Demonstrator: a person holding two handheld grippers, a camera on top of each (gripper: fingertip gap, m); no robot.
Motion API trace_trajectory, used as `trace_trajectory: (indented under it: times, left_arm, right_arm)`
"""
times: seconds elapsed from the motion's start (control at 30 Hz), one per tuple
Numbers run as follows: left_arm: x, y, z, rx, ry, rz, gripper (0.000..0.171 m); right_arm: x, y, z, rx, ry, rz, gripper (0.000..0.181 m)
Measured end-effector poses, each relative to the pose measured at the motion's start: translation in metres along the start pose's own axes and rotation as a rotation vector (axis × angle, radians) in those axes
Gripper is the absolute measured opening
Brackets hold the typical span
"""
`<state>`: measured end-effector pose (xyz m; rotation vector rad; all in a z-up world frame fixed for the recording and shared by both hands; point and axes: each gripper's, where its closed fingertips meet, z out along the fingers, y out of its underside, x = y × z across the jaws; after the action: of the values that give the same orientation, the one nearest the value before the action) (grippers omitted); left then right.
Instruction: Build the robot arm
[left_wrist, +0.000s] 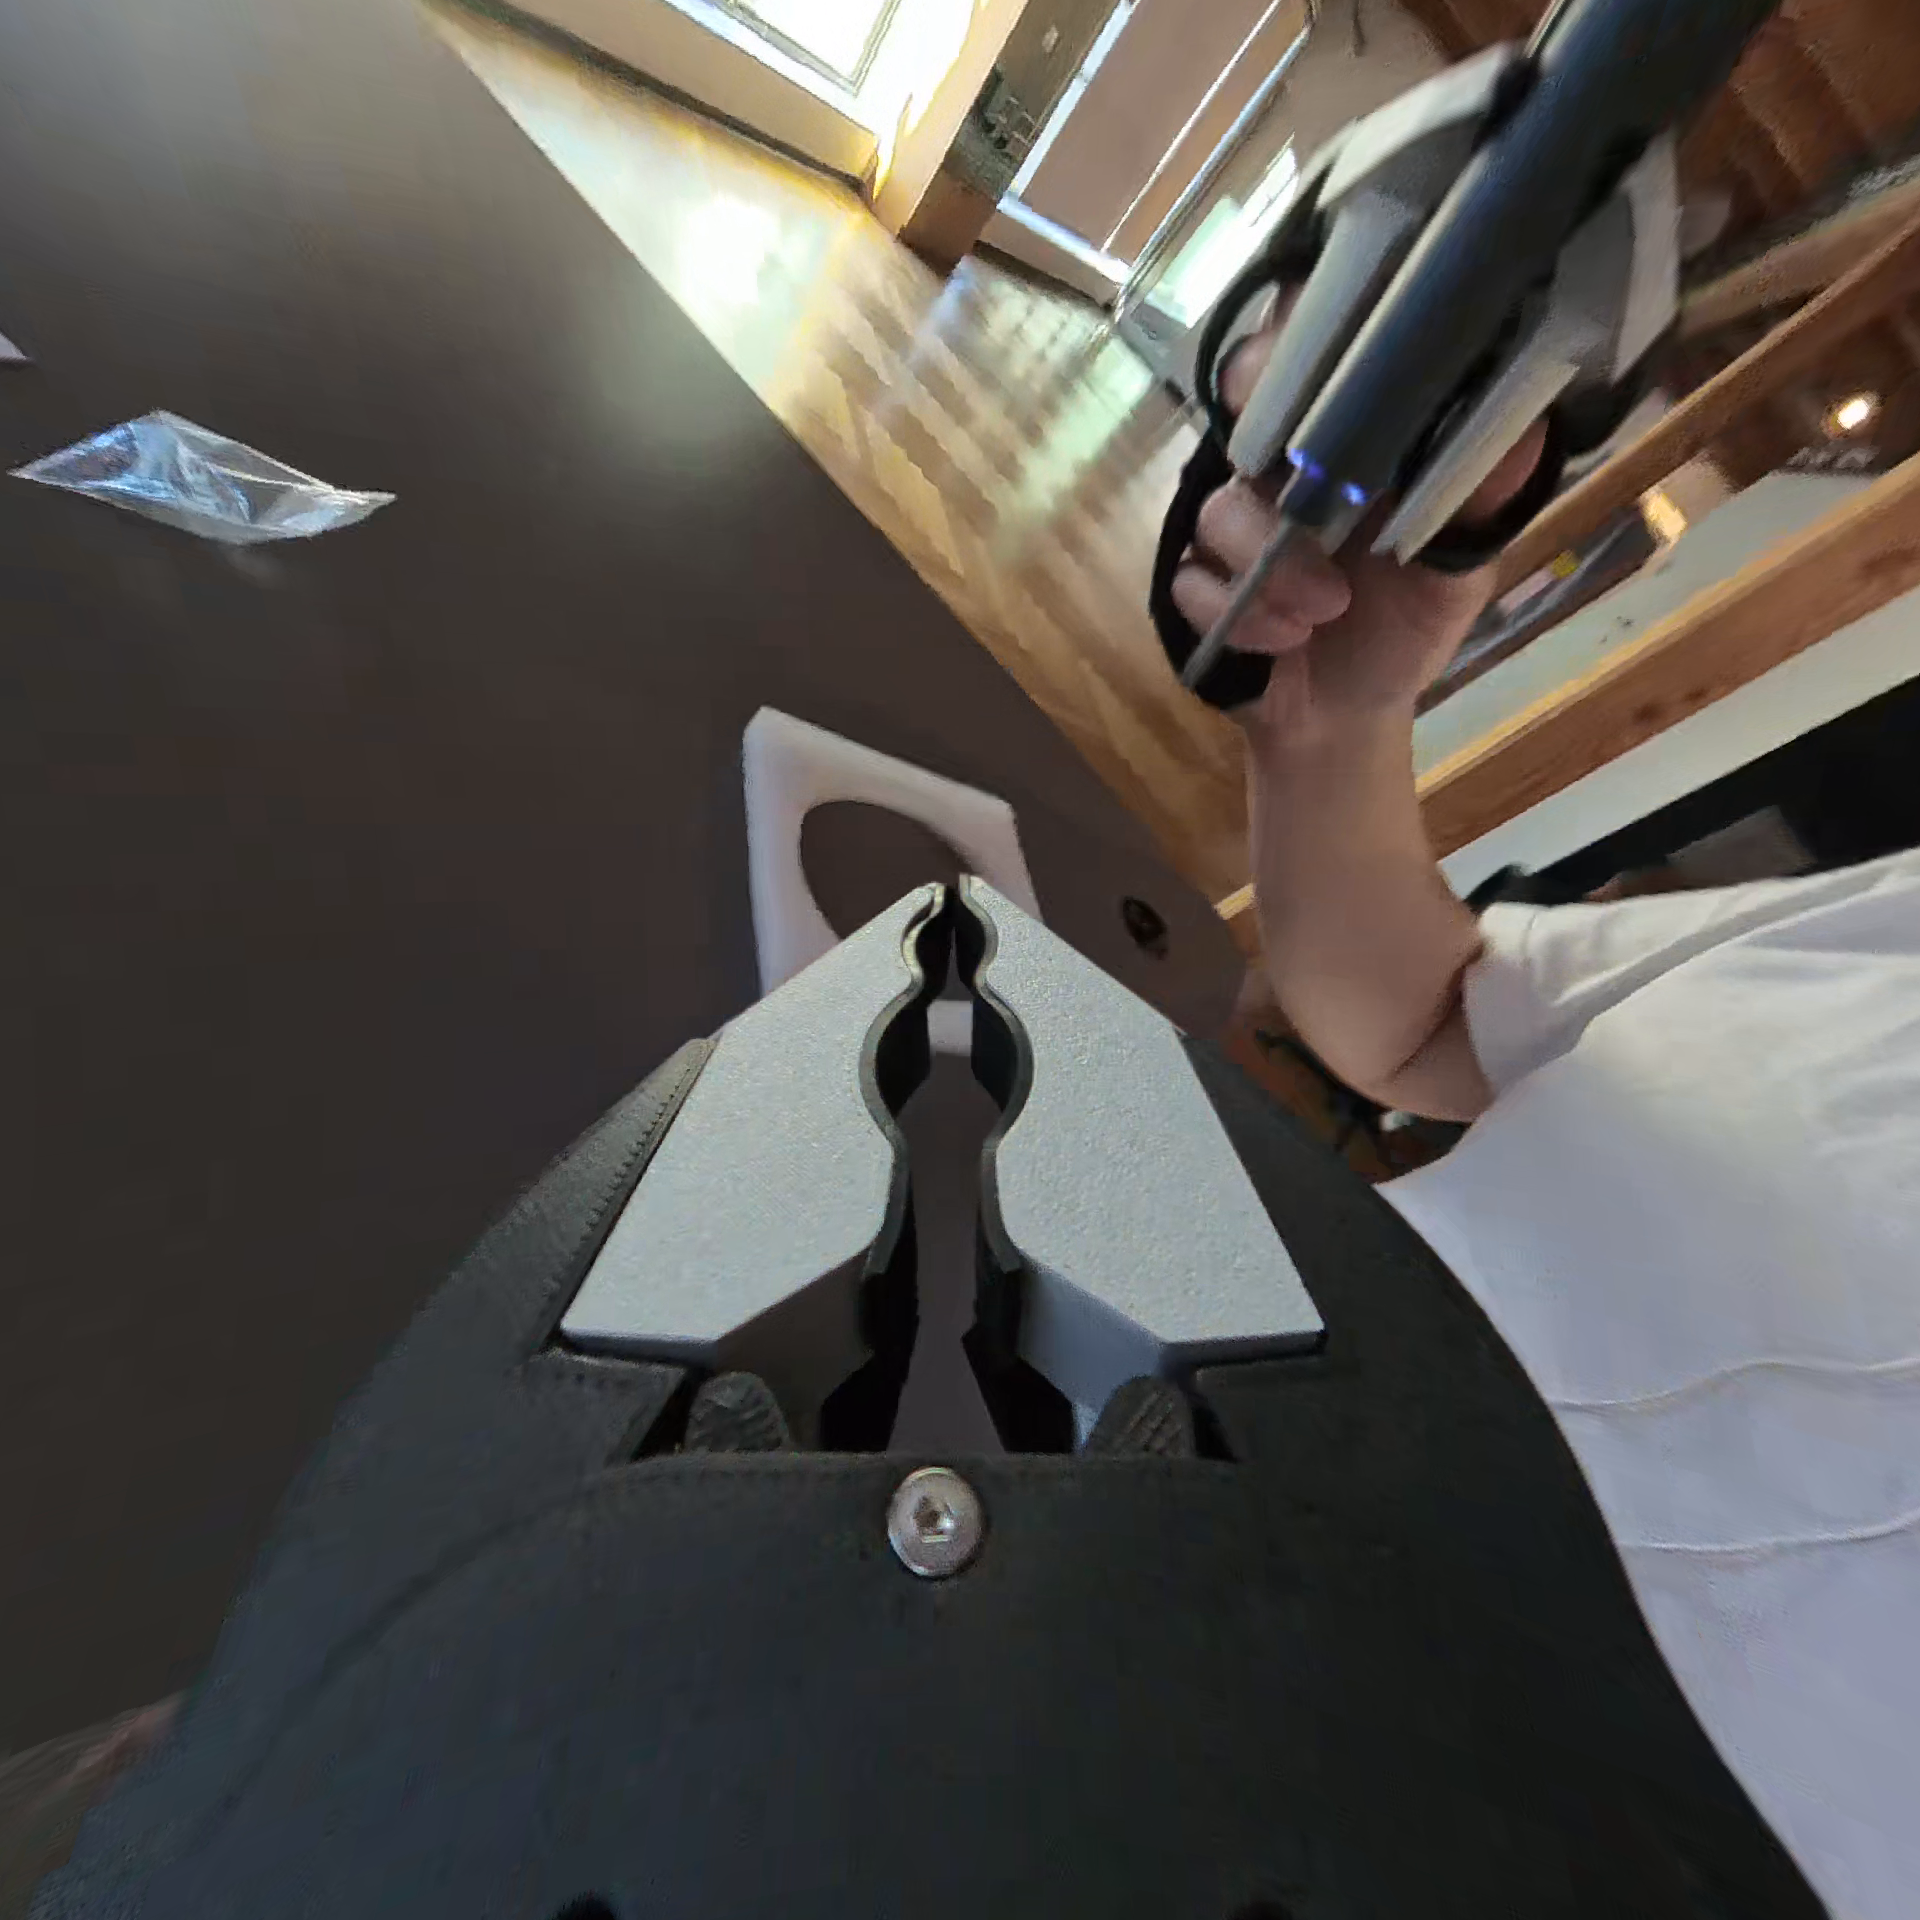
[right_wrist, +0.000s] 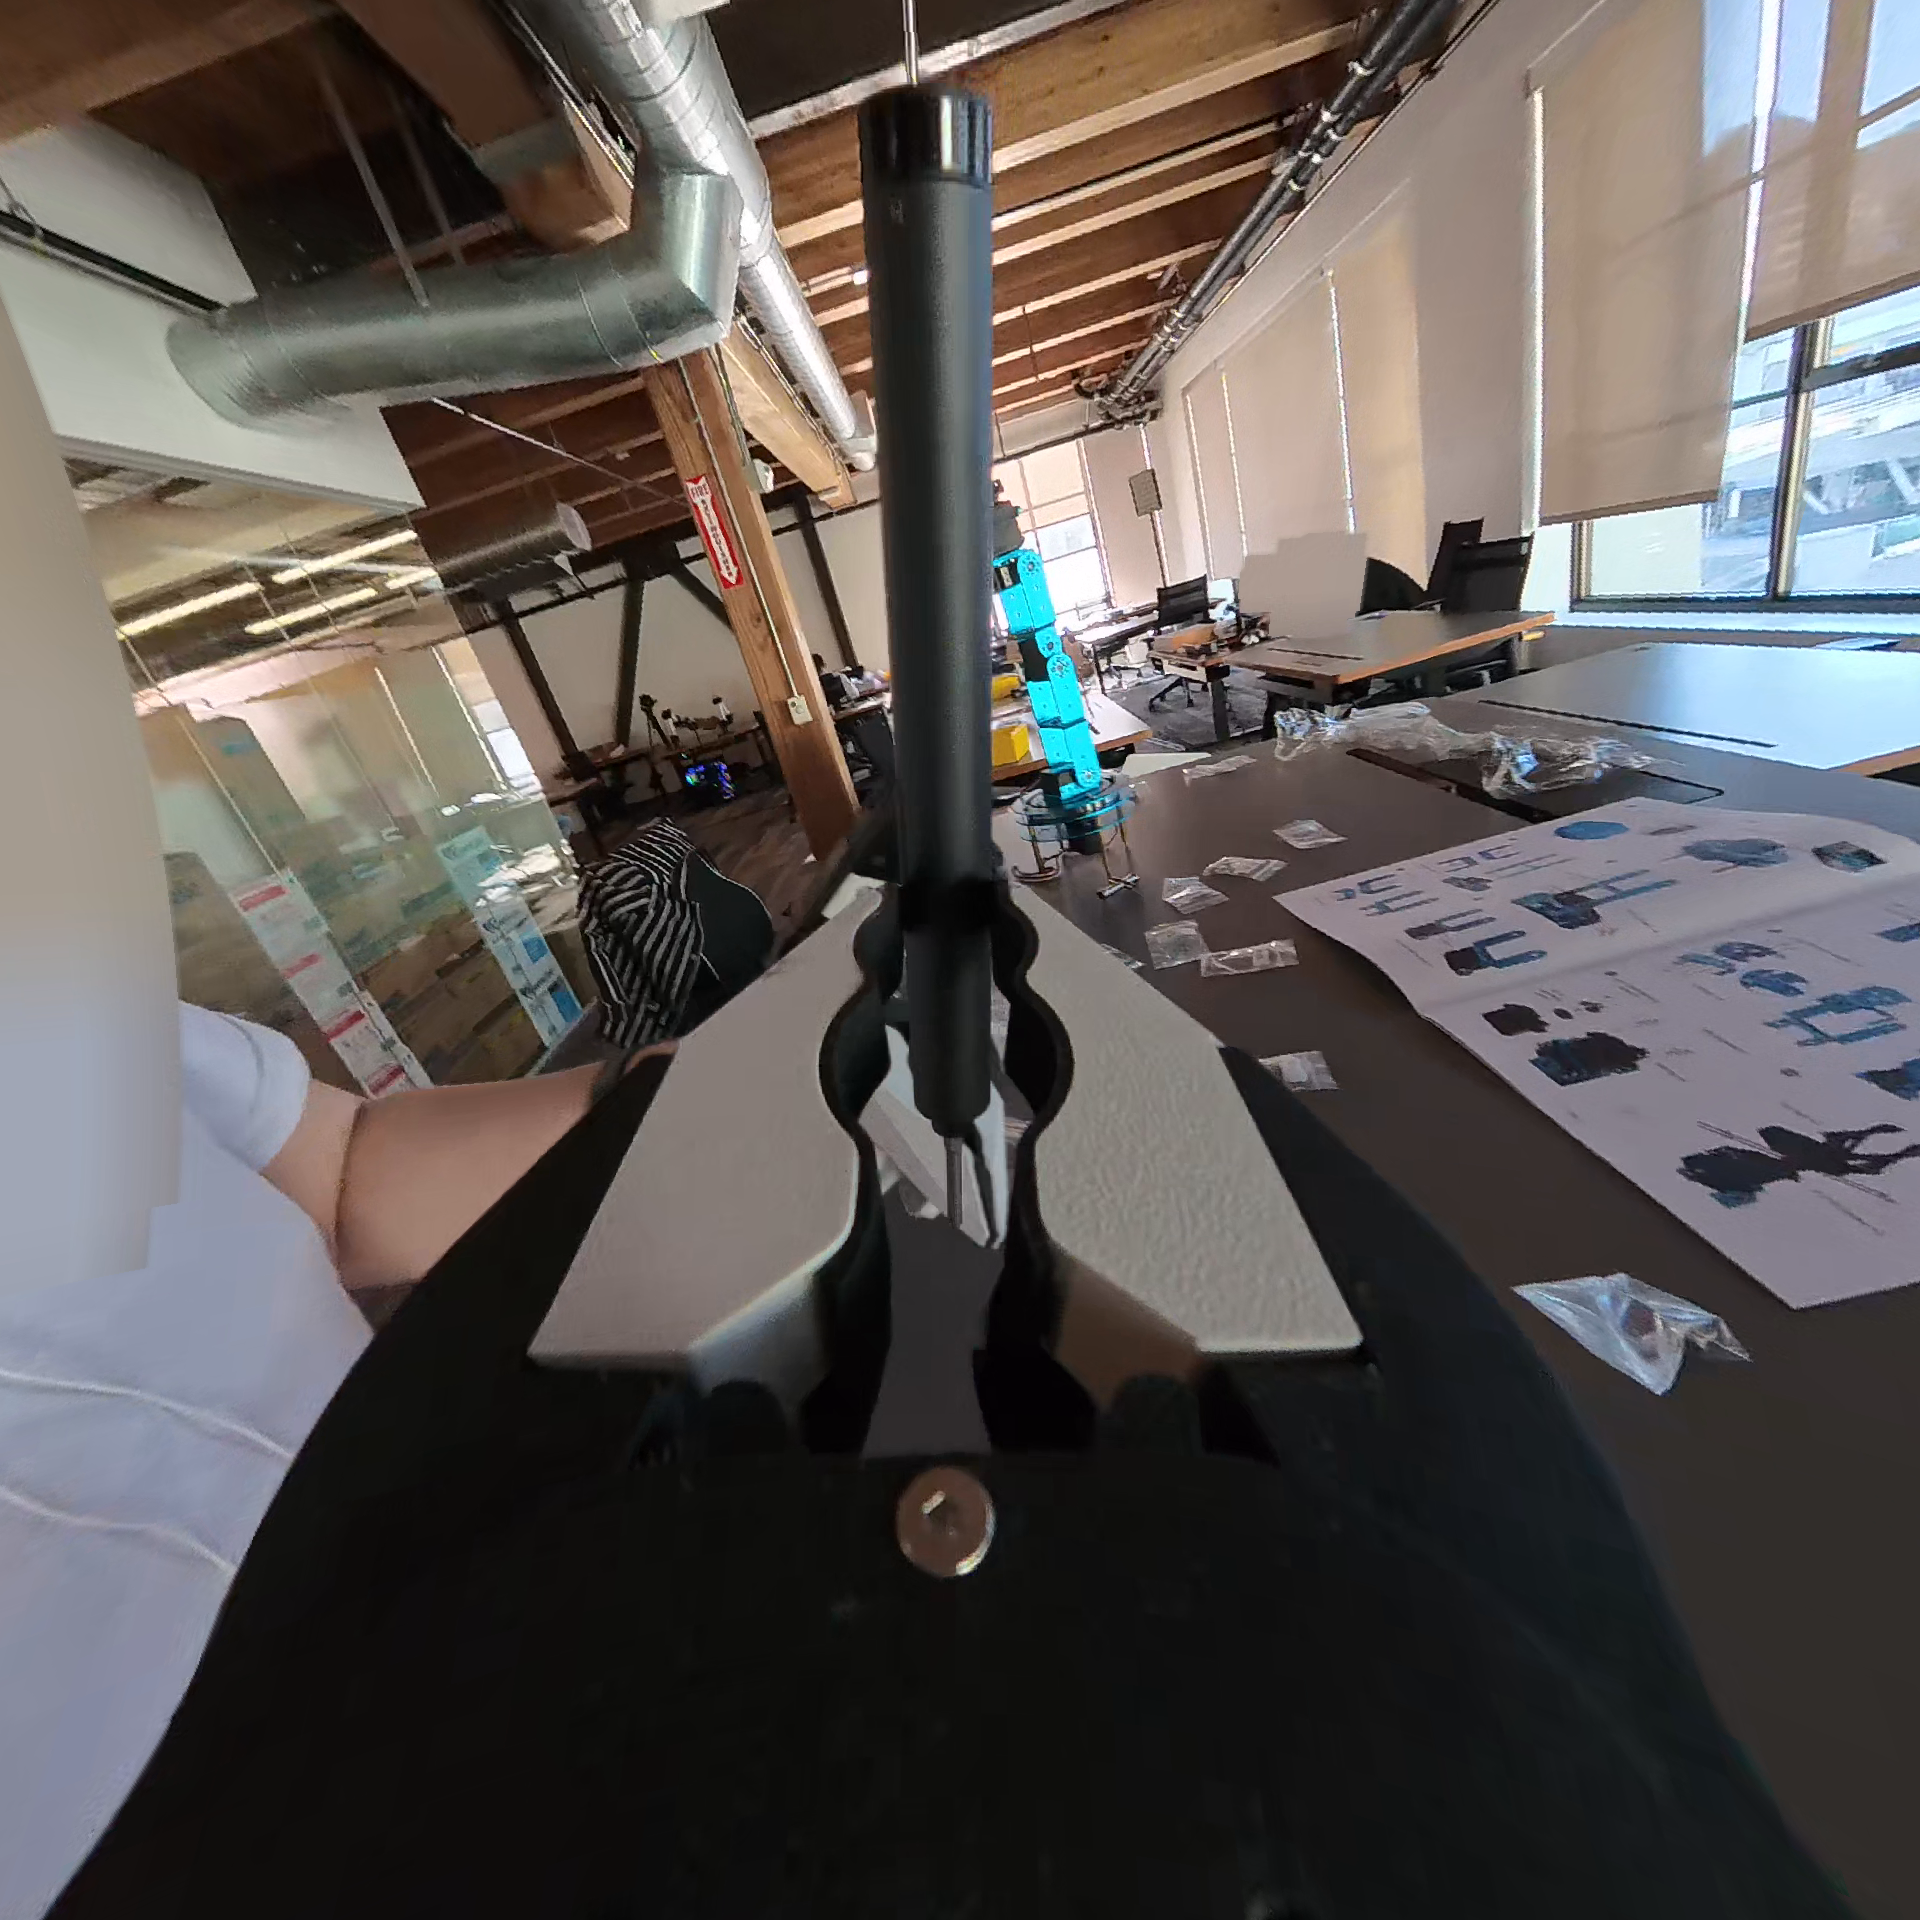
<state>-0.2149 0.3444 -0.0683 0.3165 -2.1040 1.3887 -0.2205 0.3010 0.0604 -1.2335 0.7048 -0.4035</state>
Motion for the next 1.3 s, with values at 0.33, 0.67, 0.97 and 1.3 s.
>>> trace_trajectory:
  times: [0.33,0.67,0.97,1.3]
  left_arm:
    - [-0.004,0.040,-0.003,-0.136,-0.014,0.100,0.001]
    - [0.000,0.027,0.002,-0.146,0.004,0.169,0.001]
    - [-0.003,0.036,-0.010,-0.115,0.007,0.116,0.000]
    - [0.003,0.036,-0.009,-0.101,0.019,0.121,0.000]
  right_arm:
    - [0.043,0.095,-0.048,-0.177,0.249,0.013,0.015]
    - [0.035,0.122,-0.050,-0.266,0.271,-0.078,0.015]
    - [0.042,0.118,-0.056,-0.246,0.324,-0.127,0.015]
    - [0.056,0.113,-0.055,-0.199,0.347,-0.091,0.015]
